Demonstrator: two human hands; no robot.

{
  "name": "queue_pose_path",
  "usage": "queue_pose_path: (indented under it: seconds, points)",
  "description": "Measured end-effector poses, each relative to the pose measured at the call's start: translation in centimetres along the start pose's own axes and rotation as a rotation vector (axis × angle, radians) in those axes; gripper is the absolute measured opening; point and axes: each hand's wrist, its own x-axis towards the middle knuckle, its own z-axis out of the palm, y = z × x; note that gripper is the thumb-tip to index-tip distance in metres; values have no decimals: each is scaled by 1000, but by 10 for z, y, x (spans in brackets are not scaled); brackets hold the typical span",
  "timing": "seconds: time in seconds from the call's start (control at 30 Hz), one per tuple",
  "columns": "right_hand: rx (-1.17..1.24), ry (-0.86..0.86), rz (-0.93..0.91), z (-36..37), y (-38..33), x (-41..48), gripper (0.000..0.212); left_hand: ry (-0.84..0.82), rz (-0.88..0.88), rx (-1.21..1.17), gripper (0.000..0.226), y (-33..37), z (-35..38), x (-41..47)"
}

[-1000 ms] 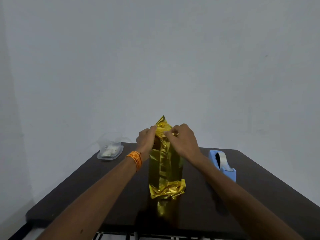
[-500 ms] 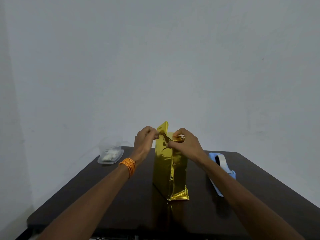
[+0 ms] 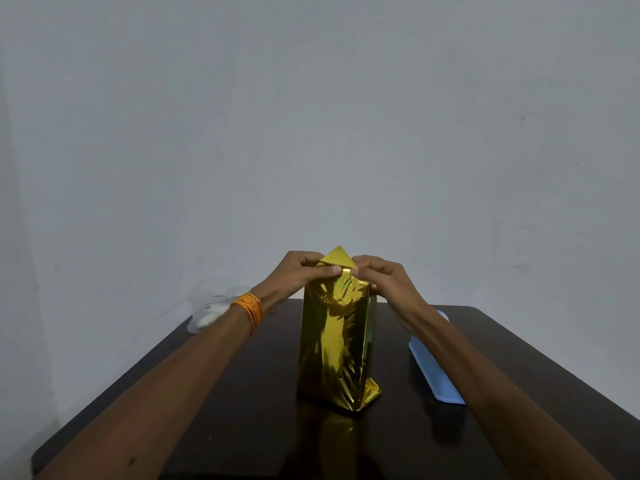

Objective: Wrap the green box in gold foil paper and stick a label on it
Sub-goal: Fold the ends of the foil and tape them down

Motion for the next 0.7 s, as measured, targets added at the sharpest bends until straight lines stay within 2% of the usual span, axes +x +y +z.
queue_pose_path:
  seconds: [0.1,0.17,0.3,0.5,0.7]
  points:
    - [34,48,-19,0,-9,-1,16,52,10,-55,24,3,4,5]
    - [36,56,-17,2,-14,-2,13,90,20,-77,23,5,7,7]
    - [16,78,26,8,-17,-3,12,148,5,-116,23,9,11,6]
    - [4,194,87,12,-13,1,15,112,-73,-82,25,14,4,3]
    - [10,153,96,12,-20,0,18,177,-79,-111,21,12,12,3]
